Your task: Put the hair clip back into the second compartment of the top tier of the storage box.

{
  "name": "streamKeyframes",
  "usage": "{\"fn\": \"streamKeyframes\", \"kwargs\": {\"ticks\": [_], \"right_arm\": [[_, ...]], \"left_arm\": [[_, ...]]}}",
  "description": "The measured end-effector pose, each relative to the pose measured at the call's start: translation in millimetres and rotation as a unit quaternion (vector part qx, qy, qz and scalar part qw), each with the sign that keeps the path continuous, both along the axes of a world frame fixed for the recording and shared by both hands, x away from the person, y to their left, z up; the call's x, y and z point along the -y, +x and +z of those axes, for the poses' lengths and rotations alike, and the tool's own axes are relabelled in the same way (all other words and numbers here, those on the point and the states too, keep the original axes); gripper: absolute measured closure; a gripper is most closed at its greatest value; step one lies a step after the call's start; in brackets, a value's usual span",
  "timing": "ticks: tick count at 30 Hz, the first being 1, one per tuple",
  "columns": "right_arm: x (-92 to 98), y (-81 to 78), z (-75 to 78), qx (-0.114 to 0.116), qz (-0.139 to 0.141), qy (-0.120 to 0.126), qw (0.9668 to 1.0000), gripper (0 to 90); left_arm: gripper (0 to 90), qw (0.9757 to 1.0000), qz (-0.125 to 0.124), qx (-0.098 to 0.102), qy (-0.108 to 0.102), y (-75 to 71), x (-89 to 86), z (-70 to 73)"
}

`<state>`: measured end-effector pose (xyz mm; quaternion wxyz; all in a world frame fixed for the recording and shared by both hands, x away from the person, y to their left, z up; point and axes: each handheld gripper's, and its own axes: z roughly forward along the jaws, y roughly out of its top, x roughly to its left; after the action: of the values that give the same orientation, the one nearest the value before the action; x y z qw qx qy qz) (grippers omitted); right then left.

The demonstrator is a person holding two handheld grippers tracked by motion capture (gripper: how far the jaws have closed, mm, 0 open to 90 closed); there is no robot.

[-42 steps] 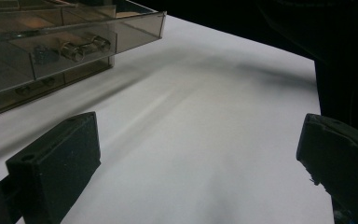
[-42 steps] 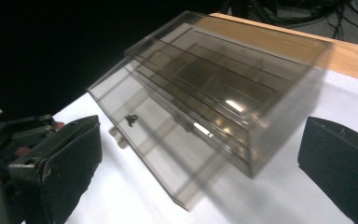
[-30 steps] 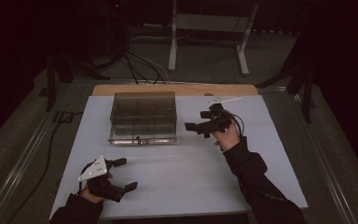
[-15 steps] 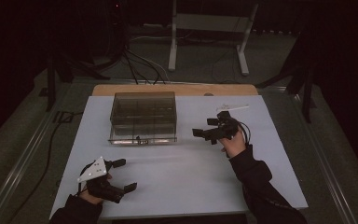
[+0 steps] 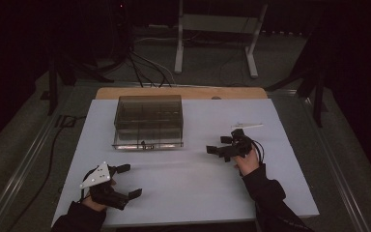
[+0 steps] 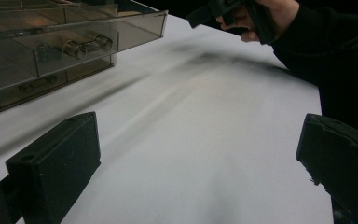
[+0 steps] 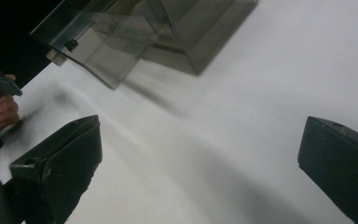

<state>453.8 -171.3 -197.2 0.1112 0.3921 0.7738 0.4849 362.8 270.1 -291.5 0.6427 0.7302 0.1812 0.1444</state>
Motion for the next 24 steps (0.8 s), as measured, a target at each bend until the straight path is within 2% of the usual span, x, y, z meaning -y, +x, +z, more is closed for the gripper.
{"fn": "streamKeyframes", "kwargs": {"ticks": [3, 8, 24], "right_arm": [[4.2, -4.1, -6.1, 0.003, -0.006, -0.010, 0.9999, 0.0], [14.1, -11.5, -12.7, -0.001, -0.013, -0.003, 0.9999, 0.0], [39.4, -42.5, -27.7, 0.007, -0.029, -0.013, 0.9995, 0.0]], "left_arm": [[0.5, 1.0000, 0.000, 0.001, 0.000, -0.1, 0.1, 0.1], [0.5, 1.0000, 0.000, 0.001, -0.001, -0.4, -0.4, 0.2], [0.5, 1.0000, 0.000, 0.003, 0.001, -0.4, 0.3, 0.5]]}}
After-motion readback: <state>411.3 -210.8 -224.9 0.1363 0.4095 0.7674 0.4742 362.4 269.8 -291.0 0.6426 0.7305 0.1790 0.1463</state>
